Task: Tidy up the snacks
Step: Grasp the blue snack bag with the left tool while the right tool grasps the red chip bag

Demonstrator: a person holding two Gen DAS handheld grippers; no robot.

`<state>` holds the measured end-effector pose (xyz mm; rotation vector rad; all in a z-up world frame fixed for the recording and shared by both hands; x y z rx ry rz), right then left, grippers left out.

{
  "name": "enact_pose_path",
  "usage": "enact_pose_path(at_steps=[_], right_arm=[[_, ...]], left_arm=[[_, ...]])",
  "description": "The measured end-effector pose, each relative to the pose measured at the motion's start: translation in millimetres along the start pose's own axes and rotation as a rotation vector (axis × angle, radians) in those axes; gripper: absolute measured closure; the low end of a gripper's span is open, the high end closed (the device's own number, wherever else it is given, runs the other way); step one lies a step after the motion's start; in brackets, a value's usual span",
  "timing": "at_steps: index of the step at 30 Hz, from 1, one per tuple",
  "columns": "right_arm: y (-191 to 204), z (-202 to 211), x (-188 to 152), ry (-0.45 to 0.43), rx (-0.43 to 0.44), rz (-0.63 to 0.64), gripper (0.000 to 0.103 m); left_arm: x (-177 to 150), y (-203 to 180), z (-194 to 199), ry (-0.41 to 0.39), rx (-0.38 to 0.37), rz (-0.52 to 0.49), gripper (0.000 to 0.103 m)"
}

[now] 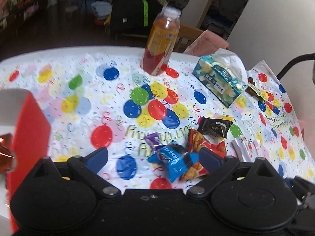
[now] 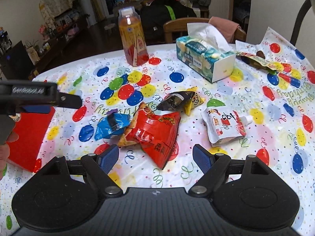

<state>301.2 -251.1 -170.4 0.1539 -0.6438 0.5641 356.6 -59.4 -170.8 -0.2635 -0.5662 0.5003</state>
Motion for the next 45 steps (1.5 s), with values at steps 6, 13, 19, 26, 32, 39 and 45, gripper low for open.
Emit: enact_pose_path(at_steps=[6,13,19,26,32,39,45], right_arm=[[-3,-30,7,0.028,0.018,0.019,0.021],[2,-59,16,0.053,0.048,0.01,0.021],[6,-80,15,0.09,0.064,-0.008,0.021],[5,-97,13,0.119,0.066,-0.045,0.02],[5,-99,13,0.131,0.067,-0.062,0.02],[5,-104,14,0.142,0.053,-0.075,0.018],[7,-106,14,0.143,0.05,-0.081,0.017]], left_arm=[[1,-11,-32,0.051,0.024,0.055,0.01],[-3,-17,-63,0.108,0.044,0.107,0.018],[-5,-13,-80,0.14,0.066,0.136,0.021],[-10,-10,-95,0.192,0.06,0.153,0.029],[-13,-9,-98,0.204,0.037,0.161,0.047],[-13,-9,-92,0.192,0.022,0.125,0.064],[-14,2,-81,0.171,0.014,0.121,0.067]])
Point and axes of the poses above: each gripper's, at about its wrist camera, not at the fingertips, and z roughly against the way its jaws point, y to its left, x to its top, the point moved 9 cm from there along -z, roughly the way its jaws point, and after that the axes turned 15 degrees about z, right-handed, at the moved point
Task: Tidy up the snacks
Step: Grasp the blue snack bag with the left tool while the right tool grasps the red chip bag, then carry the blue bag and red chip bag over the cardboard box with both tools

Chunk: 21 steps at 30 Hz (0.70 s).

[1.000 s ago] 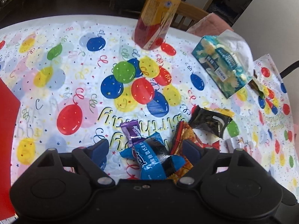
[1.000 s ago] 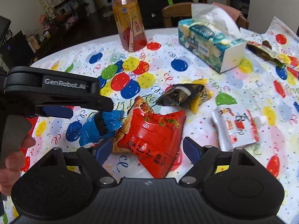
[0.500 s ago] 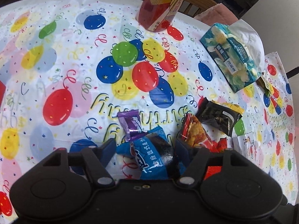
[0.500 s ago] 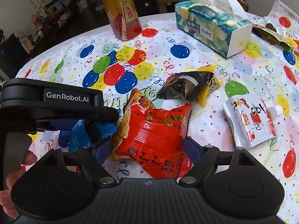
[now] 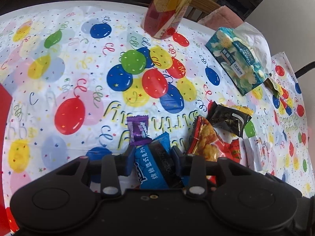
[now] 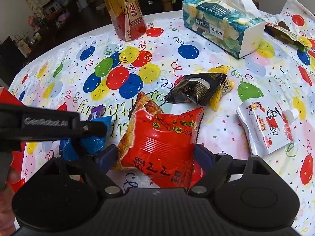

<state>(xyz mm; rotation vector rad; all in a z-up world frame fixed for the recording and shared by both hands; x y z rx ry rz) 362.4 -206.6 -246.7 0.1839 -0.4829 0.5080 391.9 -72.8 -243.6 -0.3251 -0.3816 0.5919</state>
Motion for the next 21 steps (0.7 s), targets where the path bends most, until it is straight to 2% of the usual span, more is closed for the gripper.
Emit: enact_pose_path(at_steps=[3,5,8,14,21], right_arm=[[1,1,0,-0.004,-0.008,-0.003,0.019],[3,3,0,-0.01,-0.009,0.001,0.029],[7,8,1,-0.023,-0.031,0.023,0.037],[13,24,0,-0.037,-0.06,0.045,0.044],[26,58,-3,-0.055,-0.063,0.066,0.045]], left_arm=[[-1,6,7,-0.012,0.001,-0.003,0.067],[-1,10,12,-0.023,-0.003,0.001,0.067],[-2,14,21,-0.036,-0.007,0.0,0.067],[-5,19,41,-0.058,-0.028,-0.019,0.067],[-12,22,70,-0.077,-0.048,-0.055,0.067]])
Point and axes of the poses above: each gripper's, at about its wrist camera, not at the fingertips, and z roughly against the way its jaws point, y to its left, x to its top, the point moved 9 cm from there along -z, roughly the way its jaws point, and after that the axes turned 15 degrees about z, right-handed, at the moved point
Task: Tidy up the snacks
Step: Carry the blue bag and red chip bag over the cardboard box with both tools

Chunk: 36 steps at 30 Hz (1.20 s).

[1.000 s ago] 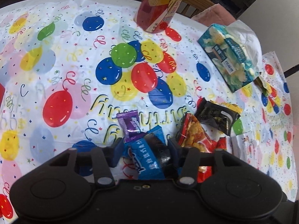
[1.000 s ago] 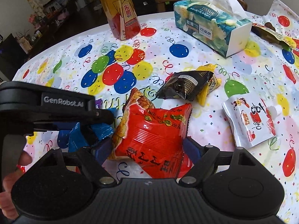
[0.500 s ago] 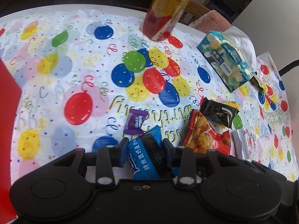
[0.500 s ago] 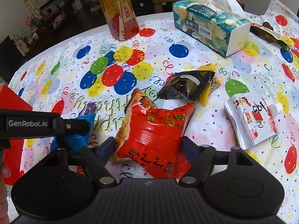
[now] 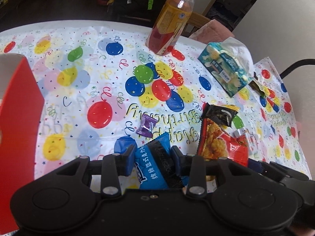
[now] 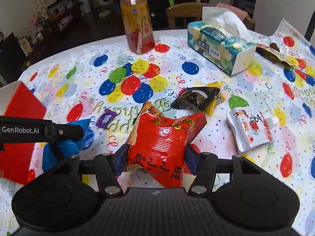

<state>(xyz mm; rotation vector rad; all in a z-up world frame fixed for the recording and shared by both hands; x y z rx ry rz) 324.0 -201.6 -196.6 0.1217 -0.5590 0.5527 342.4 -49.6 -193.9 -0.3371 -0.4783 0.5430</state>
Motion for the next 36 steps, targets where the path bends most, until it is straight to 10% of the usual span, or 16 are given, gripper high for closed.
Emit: enact_pose_path(at_steps=[36], right_arm=[[178,102,44,-0.126,0.139,0.185,0.045]], left_arm=[[19,98,146,-0.143,-0.03,-0.064,0.067]])
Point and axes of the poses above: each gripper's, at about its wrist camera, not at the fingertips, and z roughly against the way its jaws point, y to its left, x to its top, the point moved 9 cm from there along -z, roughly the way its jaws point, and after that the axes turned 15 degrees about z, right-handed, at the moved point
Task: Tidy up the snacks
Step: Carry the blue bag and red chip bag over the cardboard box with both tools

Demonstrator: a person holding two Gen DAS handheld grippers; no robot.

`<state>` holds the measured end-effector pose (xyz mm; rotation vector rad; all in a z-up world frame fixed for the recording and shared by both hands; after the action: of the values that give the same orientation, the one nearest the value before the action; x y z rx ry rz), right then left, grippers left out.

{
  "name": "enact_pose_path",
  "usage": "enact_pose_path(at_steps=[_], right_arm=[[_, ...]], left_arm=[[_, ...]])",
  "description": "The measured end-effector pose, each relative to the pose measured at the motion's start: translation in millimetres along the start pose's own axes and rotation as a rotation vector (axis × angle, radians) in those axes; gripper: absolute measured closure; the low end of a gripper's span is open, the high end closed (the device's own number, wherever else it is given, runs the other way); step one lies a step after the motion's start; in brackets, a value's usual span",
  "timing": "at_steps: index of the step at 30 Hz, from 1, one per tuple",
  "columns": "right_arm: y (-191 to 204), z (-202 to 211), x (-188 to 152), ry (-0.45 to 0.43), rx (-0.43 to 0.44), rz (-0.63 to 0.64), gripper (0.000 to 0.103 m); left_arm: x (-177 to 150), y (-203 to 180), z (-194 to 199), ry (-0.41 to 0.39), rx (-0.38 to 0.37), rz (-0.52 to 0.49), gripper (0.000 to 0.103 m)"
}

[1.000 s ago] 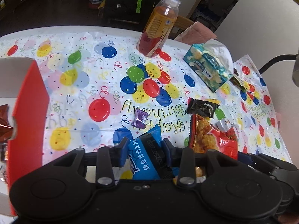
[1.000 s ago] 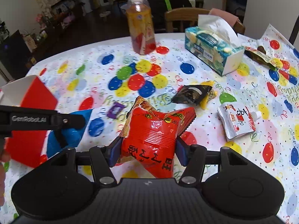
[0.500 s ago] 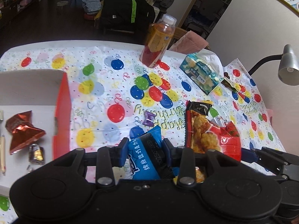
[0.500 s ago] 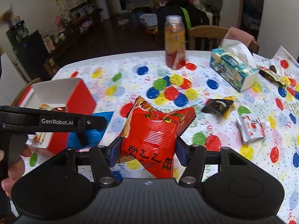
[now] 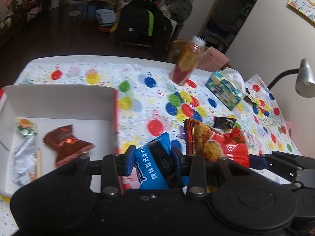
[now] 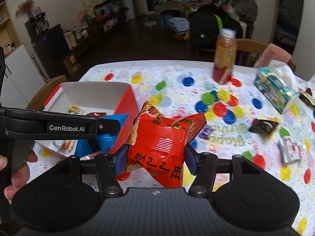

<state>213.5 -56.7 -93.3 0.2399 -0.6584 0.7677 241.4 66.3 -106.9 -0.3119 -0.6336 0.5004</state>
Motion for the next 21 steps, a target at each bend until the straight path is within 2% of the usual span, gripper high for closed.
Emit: enact_pose_path(at_steps=[11,21], right_arm=[[61,-20,35,-0.012,0.05,0.079,0.045],[102,-43,58,-0.005,0.085,0.114,0.045]], left_arm=[[26,65,33,-0.062,0.056,0.05,0.067],[47,118,49,-0.101,0.122,0.077,0.067]])
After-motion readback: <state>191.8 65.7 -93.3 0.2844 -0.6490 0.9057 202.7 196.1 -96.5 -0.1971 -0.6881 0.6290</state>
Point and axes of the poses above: each gripper's, at about its wrist camera, not at the fingertips, and z roughly against the way its jaws point, y to its left, x to its top, the point moved 9 cm from there along -z, roughly the way its jaws point, and after that the axes turned 15 degrees about z, right-handed, at the moved point
